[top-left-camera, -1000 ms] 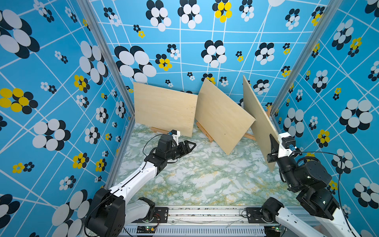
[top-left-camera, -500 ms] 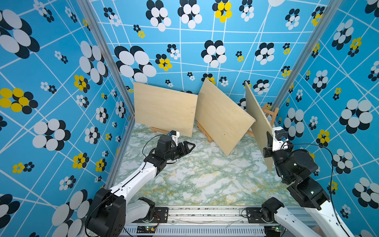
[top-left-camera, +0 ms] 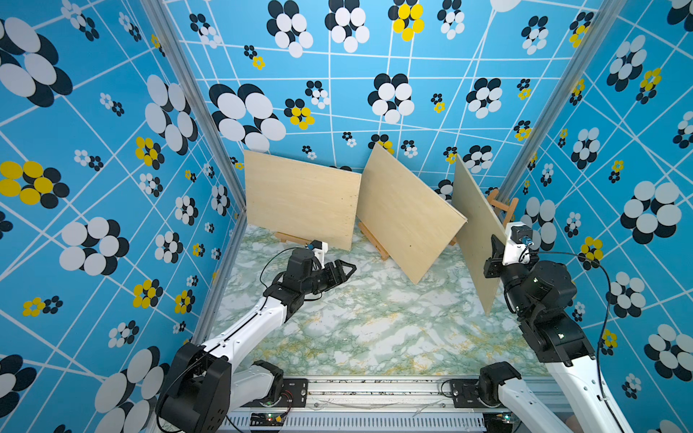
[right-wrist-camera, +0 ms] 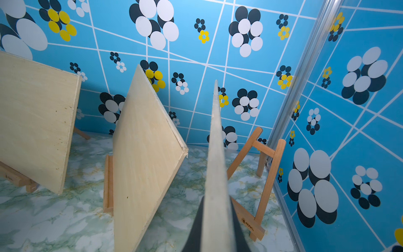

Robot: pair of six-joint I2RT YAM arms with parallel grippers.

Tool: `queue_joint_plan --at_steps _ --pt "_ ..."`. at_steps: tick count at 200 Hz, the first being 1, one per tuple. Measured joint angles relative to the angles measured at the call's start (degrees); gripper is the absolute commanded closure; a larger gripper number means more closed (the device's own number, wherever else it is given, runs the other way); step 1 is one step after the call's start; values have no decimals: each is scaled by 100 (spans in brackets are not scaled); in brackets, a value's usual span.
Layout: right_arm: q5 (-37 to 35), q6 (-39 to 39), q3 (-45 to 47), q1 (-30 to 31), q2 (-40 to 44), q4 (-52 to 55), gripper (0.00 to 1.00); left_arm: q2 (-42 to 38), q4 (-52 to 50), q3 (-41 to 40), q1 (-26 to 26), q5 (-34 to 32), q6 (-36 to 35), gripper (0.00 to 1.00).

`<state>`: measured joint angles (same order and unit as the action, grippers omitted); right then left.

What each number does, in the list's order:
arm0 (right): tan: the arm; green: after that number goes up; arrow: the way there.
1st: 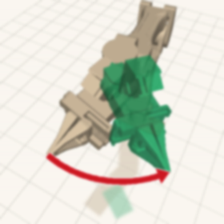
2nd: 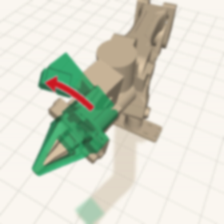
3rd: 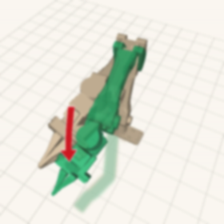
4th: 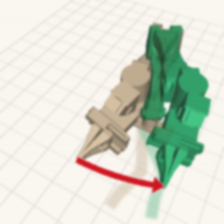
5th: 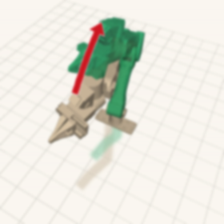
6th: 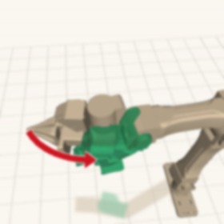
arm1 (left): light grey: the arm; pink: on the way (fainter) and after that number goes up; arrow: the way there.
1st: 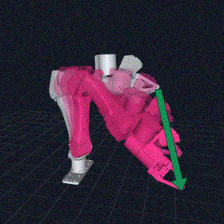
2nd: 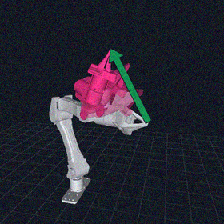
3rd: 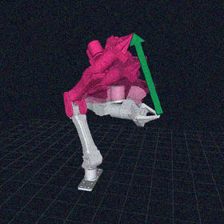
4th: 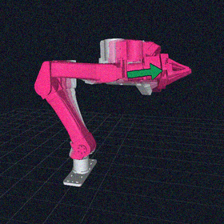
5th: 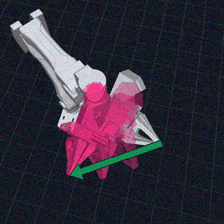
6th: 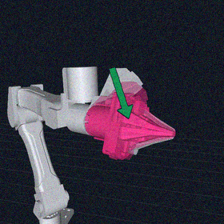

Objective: Assemble the easel
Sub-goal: Place the drawing board on the easel.

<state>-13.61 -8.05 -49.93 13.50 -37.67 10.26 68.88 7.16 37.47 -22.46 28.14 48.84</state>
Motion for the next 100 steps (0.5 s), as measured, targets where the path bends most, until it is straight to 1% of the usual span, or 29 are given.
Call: queue_joint_plan --at_steps 38,70,100 --pt "621 103 -177 -420 -313 -68 100 44 66 -37 0 0 0 25" --pt "1502 448 -229 -1268 -595 -39 100 85 166 -68 0 15 0 25" --pt "2435 876 -229 -2212 -850 -199 100 146 232 -68 0 42 0 25"
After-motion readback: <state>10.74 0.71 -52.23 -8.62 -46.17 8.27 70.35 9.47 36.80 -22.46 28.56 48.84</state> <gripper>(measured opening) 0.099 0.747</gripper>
